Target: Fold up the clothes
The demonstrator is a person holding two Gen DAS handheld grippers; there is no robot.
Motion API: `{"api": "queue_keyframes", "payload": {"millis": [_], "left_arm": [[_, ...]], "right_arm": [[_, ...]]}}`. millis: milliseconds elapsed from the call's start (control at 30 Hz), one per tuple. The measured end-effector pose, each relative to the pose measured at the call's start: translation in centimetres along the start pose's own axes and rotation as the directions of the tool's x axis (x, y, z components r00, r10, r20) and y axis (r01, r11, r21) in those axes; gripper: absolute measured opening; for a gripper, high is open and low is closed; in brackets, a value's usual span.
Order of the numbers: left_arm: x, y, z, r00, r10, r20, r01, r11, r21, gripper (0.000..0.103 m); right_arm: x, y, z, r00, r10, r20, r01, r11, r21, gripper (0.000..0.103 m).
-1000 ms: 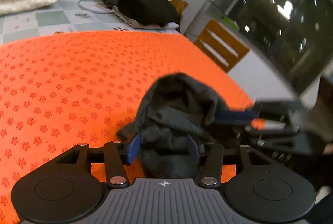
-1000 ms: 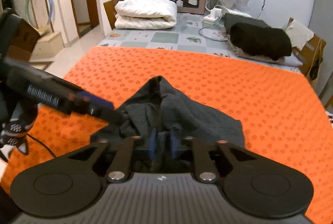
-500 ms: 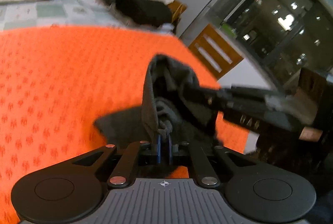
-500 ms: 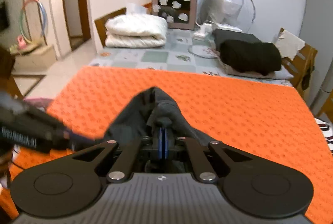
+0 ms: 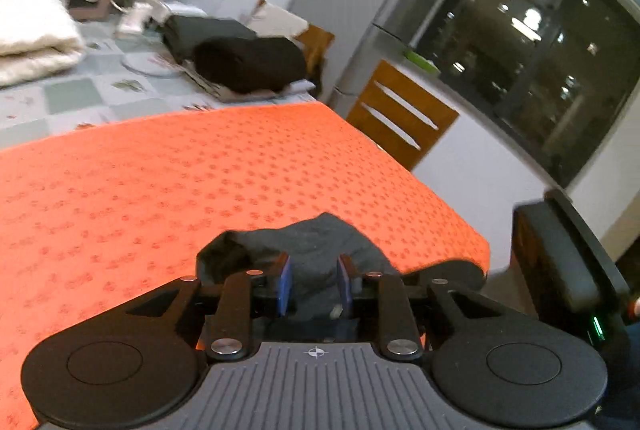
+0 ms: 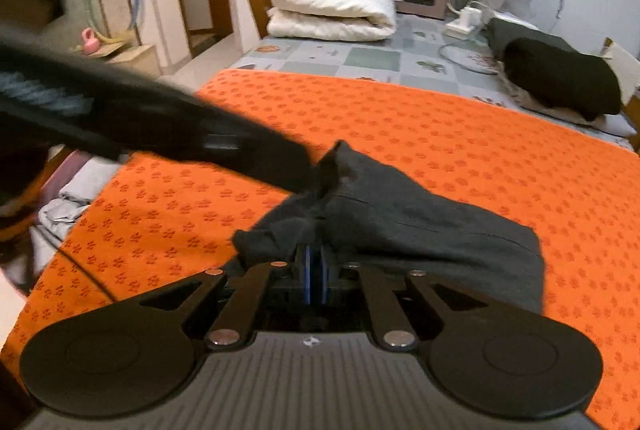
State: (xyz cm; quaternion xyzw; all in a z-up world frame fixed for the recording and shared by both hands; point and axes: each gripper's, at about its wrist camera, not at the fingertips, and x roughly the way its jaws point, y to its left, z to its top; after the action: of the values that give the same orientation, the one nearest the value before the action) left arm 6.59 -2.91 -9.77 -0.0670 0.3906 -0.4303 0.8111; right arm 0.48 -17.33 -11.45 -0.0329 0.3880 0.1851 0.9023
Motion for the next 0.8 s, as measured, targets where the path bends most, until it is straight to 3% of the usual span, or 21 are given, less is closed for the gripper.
{"api": "queue_keyframes", "payload": {"millis": [100,200,333,567,700,800], "left_arm": [[2.4,-0.1,0.8,0.999,-0.002,-0.039,0.002,1.000,0.016,0.026],[3.9,1.6,0.5,0.996,0.046,-0.072,-0.050,0.997,-0.054,0.028],[5.3,4.2,-0.7,0.989,0.093,-0.117,-0.111,0.981,-0.157,0.033],[5.1,4.5,-0.8,0.994,0.081,-0.078,-0.096,0.975,-0.201,0.035],[4.9,4.2,-0.7,0.993,0.093,-0.071,-0.105,0.973,-0.203,0.037],[4.6,4.0,-0.6,0.992,0.104,-0.071,-0.117,0.973,-0.198,0.045]], "right_arm": [[-0.6,0.5,-0.4,1.000,0.024,0.007,-0.024,1.000,-0.011,0.009],[-1.9,0.8,-0.7,0.999,0.040,0.018,-0.040,0.999,-0.021,0.010],[-5.0,0.3,-1.2,0.998,0.042,0.056,-0.041,0.999,-0.003,0.018],[-8.6,-3.8,-1.7,0.985,-0.093,0.146,0.079,0.992,0.103,0.025],[-5.9,-5.6,-3.0,0.988,-0.130,0.077,0.122,0.987,0.105,0.026],[-4.2,-6.1,-4.5,0.993,-0.119,0.019,0.117,0.990,0.076,0.026]]}}
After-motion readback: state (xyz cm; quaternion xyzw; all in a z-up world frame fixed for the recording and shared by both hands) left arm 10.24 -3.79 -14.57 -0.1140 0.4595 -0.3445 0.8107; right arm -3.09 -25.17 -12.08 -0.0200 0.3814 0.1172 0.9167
